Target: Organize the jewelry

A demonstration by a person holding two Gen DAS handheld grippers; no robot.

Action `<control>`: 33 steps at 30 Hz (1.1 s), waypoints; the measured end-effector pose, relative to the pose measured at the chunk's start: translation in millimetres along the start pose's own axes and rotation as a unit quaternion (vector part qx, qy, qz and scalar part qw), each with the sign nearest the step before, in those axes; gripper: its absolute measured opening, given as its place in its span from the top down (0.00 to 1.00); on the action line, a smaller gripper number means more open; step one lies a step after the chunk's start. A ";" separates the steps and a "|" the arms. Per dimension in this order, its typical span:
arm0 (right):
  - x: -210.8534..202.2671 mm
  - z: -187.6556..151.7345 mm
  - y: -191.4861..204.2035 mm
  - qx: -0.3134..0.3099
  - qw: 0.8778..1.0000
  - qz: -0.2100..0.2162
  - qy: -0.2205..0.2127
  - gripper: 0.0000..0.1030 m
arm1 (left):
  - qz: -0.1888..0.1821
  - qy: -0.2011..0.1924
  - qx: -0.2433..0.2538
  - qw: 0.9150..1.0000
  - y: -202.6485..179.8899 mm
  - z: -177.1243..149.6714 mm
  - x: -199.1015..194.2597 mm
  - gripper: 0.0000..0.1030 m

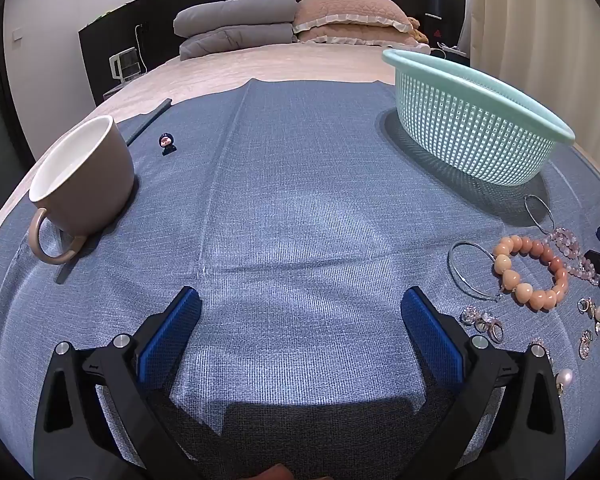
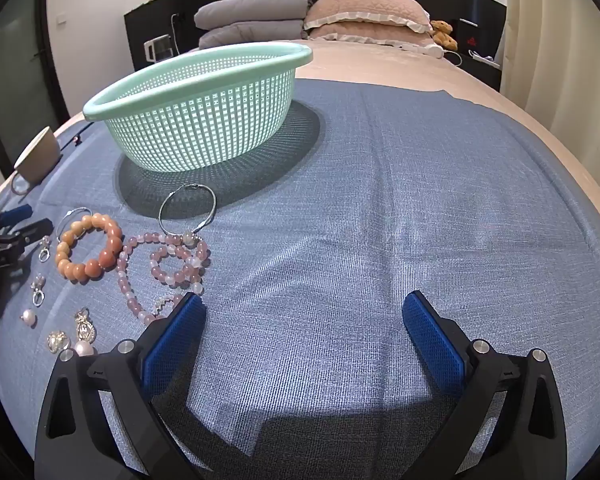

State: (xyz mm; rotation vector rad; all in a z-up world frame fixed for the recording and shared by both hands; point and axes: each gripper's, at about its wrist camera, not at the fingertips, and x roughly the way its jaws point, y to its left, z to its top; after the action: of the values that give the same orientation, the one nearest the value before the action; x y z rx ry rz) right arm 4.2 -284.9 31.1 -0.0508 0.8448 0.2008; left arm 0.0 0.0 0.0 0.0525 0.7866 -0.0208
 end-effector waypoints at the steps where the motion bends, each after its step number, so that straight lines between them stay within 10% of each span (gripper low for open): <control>1: 0.0 0.0 0.0 0.000 1.000 0.000 0.000 0.06 | 0.000 0.000 0.000 1.000 0.0 0.0 0.0 0.04; 33: 2.0 2.4 4.1 0.000 1.000 -0.004 0.008 0.06 | -0.004 0.000 -0.002 1.000 0.4 -0.9 -1.3 0.04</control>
State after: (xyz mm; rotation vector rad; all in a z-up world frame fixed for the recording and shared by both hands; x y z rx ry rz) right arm 6.5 -280.2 31.3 -0.0569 0.8596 0.1928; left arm -1.5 0.4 0.3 0.0449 0.7861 -0.0258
